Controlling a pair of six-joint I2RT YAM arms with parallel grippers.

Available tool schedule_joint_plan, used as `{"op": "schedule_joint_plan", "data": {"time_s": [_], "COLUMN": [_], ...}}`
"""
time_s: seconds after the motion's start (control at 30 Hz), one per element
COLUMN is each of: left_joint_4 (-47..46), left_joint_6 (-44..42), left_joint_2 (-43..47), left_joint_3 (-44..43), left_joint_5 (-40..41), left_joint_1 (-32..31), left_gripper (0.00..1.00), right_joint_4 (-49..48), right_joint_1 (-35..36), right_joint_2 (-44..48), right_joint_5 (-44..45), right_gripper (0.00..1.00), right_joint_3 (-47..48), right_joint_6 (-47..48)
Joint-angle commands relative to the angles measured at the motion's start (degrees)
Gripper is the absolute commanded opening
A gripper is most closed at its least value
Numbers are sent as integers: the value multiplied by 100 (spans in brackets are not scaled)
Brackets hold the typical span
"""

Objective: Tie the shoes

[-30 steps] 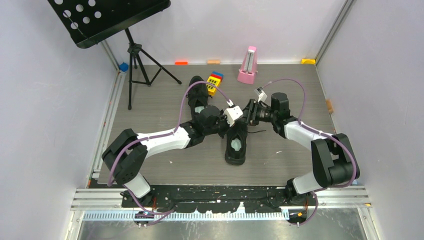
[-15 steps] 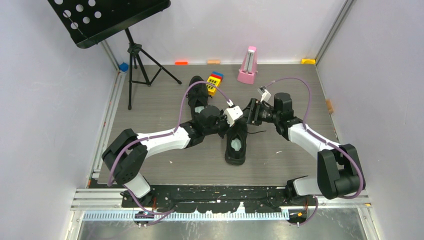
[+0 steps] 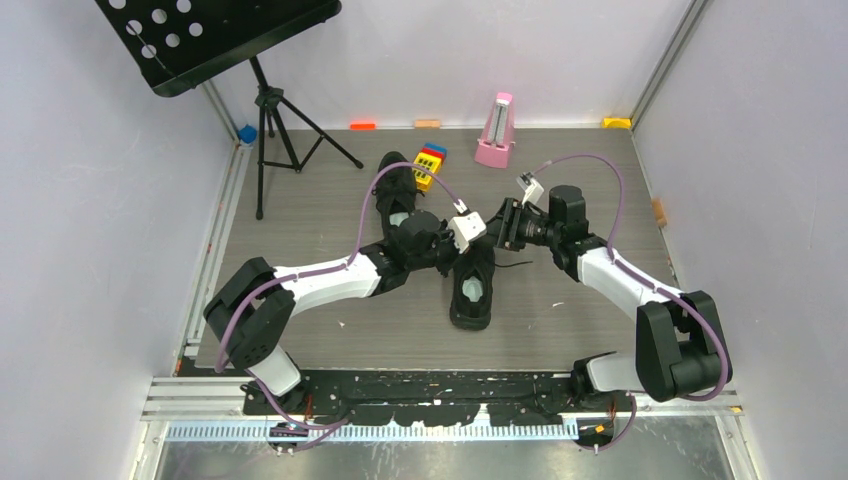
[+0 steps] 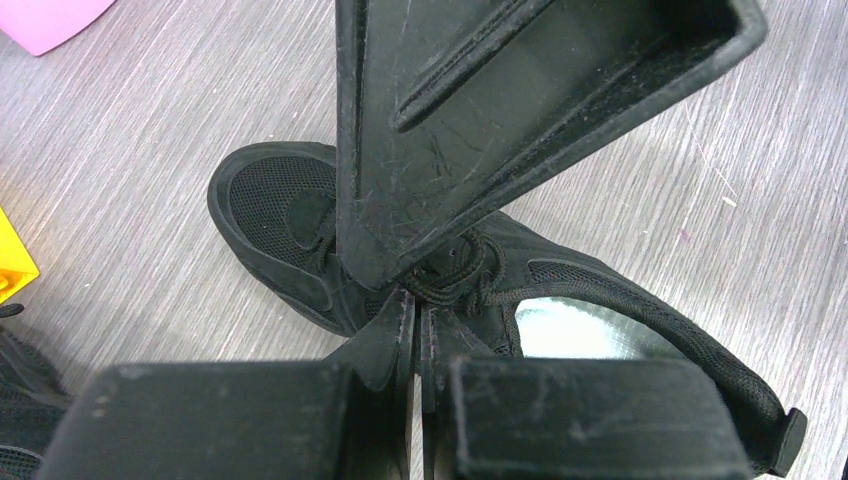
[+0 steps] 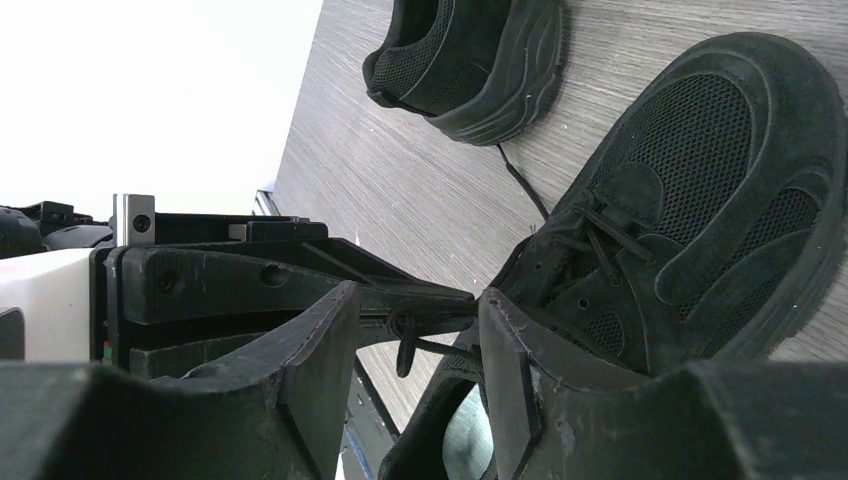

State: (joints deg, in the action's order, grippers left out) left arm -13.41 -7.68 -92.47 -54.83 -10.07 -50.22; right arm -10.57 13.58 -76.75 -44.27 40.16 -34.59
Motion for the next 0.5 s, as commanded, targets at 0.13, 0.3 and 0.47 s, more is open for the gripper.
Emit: {"op": "schedule_joint_plan", "data": {"time_s": [0.13, 0.3, 0.47], "left_joint_4": [-206, -197, -206], "left_joint_6": [70, 94, 109], "left_joint_2": [221, 211, 220], "left_joint_3": [-72, -82, -86], "left_joint_5": [-93, -92, -95], "left_joint_1": [29, 29, 38], "left_gripper": [0, 0, 0], "right_joint_4": [-161, -99, 56], "right_joint_1": [38, 72, 99], "right_joint_2": [-20, -105, -186], "right_joint_5": [-274, -297, -298], "right_gripper": [54, 54, 49], "right_joint_3": [29, 34, 115], "right_joint_6": [133, 207, 276]}}
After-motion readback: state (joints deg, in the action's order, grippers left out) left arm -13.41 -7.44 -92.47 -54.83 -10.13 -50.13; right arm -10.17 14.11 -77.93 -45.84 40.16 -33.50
